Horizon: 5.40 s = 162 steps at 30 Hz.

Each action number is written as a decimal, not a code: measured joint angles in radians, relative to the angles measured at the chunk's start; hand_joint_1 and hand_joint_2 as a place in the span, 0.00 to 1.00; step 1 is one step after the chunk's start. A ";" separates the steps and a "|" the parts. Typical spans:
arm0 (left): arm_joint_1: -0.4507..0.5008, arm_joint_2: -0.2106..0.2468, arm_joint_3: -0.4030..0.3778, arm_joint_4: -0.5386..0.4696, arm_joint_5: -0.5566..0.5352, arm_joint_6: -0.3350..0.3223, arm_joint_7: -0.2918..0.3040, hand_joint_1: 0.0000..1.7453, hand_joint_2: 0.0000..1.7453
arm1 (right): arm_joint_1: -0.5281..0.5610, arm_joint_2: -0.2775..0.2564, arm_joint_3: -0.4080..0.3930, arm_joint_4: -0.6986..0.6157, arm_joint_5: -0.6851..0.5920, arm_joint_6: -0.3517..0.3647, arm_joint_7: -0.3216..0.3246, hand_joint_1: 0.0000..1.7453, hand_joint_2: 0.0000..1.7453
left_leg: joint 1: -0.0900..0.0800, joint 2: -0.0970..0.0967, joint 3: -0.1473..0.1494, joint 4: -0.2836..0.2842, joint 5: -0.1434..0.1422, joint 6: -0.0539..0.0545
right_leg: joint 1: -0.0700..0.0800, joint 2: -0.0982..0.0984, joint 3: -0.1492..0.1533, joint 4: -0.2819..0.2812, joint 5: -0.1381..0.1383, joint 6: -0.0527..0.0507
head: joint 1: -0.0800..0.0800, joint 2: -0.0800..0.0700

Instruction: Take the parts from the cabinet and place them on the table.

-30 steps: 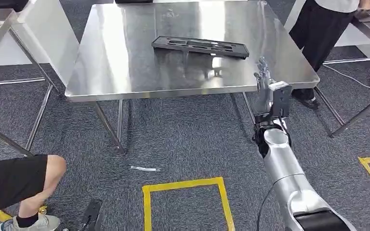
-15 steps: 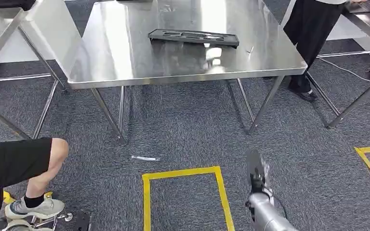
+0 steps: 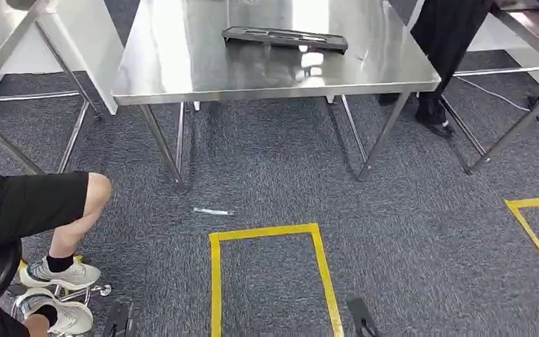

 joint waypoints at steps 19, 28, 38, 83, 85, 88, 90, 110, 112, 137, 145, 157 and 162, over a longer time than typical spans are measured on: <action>0.003 0.017 0.000 -0.026 -0.002 0.030 0.084 0.00 0.00 | 0.046 0.024 0.112 0.025 0.069 0.201 0.036 0.00 0.00 | -0.007 -0.010 0.207 -0.009 -0.176 0.003 | 0.023 -0.009 -0.175 -0.041 0.145 -0.042 | -0.005 0.000; 0.030 0.006 0.004 -0.060 -0.021 0.038 0.111 0.00 0.00 | 0.045 0.027 0.123 0.027 0.077 0.214 0.035 0.00 0.00 | 0.002 0.006 0.053 -0.015 -0.041 0.019 | 0.010 -0.002 -0.173 0.226 0.023 -0.006 | -0.001 0.000; 0.047 0.002 0.016 -0.087 -0.026 0.021 0.122 0.00 0.00 | 0.039 0.032 0.123 0.030 0.077 0.214 0.034 0.00 0.00 | 0.009 0.000 -0.021 0.109 -0.150 -0.031 | 0.010 -0.005 -0.017 -0.085 0.020 -0.090 | -0.010 0.000; -0.007 0.013 0.034 -0.063 -0.117 -0.028 0.089 0.00 0.00 | 0.053 0.033 0.110 0.033 0.035 0.188 0.035 0.00 0.00 | 0.012 -0.035 0.145 -0.008 -0.115 0.018 | 0.021 0.035 -0.187 0.033 0.054 -0.039 | 0.004 0.000; 0.001 0.013 0.040 -0.062 -0.111 -0.025 0.085 0.00 0.00 | 0.047 0.033 0.109 0.033 0.036 0.188 0.034 0.00 0.00 | 0.007 -0.001 0.140 -0.008 -0.114 0.020 | 0.017 0.017 -0.264 0.200 -0.016 -0.043 | 0.004 0.000; 0.008 0.012 0.047 -0.061 -0.108 -0.024 0.084 0.00 0.00 | 0.051 0.032 0.107 0.033 0.037 0.188 0.034 0.00 0.00 | 0.008 0.039 0.138 -0.007 -0.114 0.020 | 0.012 0.011 -0.268 0.237 -0.017 -0.023 | 0.004 0.000; 0.007 0.010 0.048 -0.061 -0.108 -0.024 0.083 0.00 0.00 | 0.050 0.029 0.107 0.033 0.039 0.188 0.034 0.00 0.00 | 0.009 0.060 0.140 -0.007 -0.114 0.017 | 0.008 -0.010 -0.162 0.054 0.044 -0.004 | 0.004 0.000; 0.083 -0.052 0.063 -0.208 -0.259 0.012 0.131 0.00 0.00 | 0.083 0.005 0.066 0.037 -0.007 0.195 0.012 0.00 0.00 | 0.007 -0.059 0.134 0.025 -0.139 -0.012 | 0.009 0.116 -0.143 -0.037 0.097 -0.039 | -0.003 0.000; 0.092 -0.070 0.075 -0.240 -0.264 -0.008 0.130 0.00 0.00 | 0.096 -0.002 0.063 0.039 -0.006 0.198 0.014 0.00 0.00 | 0.016 -0.038 0.136 0.012 -0.126 0.008 | 0.010 0.111 -0.154 -0.029 0.095 -0.030 | -0.003 0.000; 0.145 -0.106 0.083 -0.318 -0.456 -0.122 0.152 0.00 0.00 | 0.058 0.035 0.047 0.037 -0.038 0.259 0.097 0.00 0.00 | 0.022 -0.062 0.125 0.049 -0.131 -0.025 | 0.009 0.098 -0.126 -0.031 0.082 -0.069 | -0.001 0.000; 0.076 -0.124 0.052 -0.201 -0.456 -0.044 0.145 0.00 0.00 | -0.094 0.107 0.047 0.007 0.022 0.293 0.208 0.00 0.00 | 0.010 -0.021 0.125 0.015 -0.121 0.018 | 0.016 0.031 -0.230 0.111 0.028 -0.037 | 0.010 0.000; 0.103 -0.126 0.048 -0.193 -0.434 -0.043 0.136 0.00 0.00 | -0.084 0.137 0.047 -0.005 0.079 0.260 0.239 0.00 0.00 | -0.004 0.108 0.148 0.009 -0.141 -0.015 | 0.033 -0.029 -0.156 -0.033 0.100 -0.053 | 0.009 0.000; 0.130 -0.119 0.045 -0.197 -0.429 -0.053 0.136 0.00 0.00 | -0.075 0.154 0.047 -0.011 0.098 0.256 0.229 0.00 0.00 | 0.006 -0.011 0.026 0.275 -0.286 -0.028 | 0.016 0.026 -0.150 -0.040 0.106 -0.085 | 0.004 0.000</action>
